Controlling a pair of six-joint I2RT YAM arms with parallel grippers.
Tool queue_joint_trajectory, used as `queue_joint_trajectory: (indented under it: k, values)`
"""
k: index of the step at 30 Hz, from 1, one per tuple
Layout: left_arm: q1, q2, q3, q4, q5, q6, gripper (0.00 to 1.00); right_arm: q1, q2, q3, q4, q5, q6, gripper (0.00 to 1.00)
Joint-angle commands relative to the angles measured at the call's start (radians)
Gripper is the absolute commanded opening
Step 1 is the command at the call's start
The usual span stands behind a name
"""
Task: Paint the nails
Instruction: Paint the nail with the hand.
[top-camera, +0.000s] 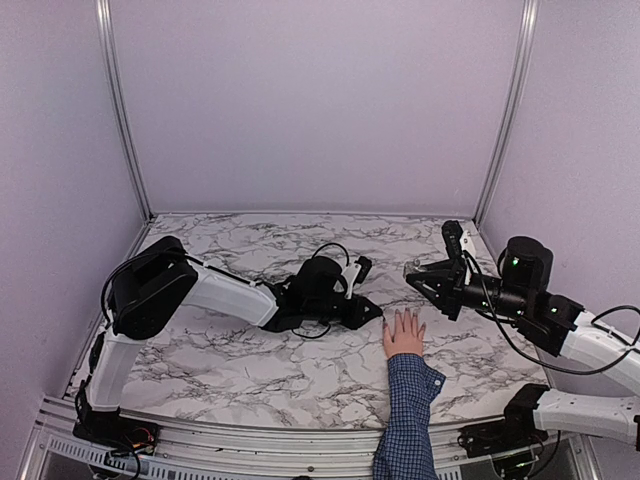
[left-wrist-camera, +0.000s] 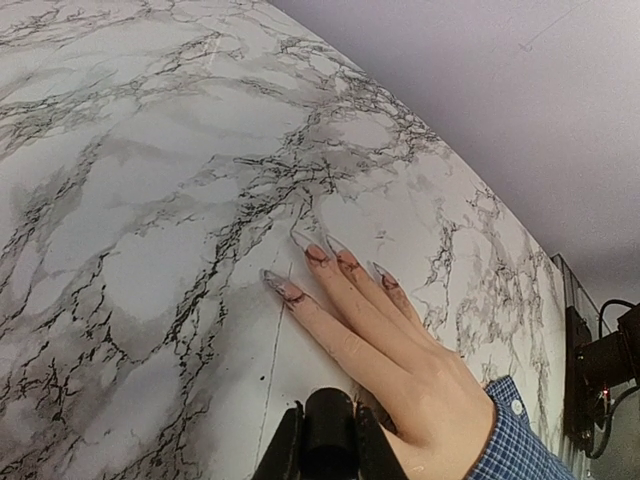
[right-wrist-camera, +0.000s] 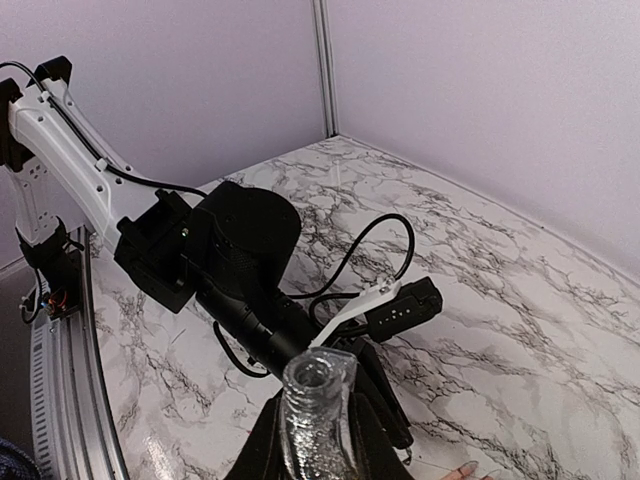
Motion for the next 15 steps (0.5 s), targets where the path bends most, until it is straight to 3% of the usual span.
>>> queue_joint_trajectory:
  k: [1, 15]
  values:
    - [0.009, 0.024, 0.037, -0.004, 0.014, 0.009, 0.0, -0.007, -0.008, 0.007, 0.035, 0.006, 0.012, 0.0]
    - [0.022, -0.071, -0.021, -0.012, -0.016, 0.044, 0.0, -0.008, -0.01, 0.006, 0.037, 0.006, 0.012, 0.0]
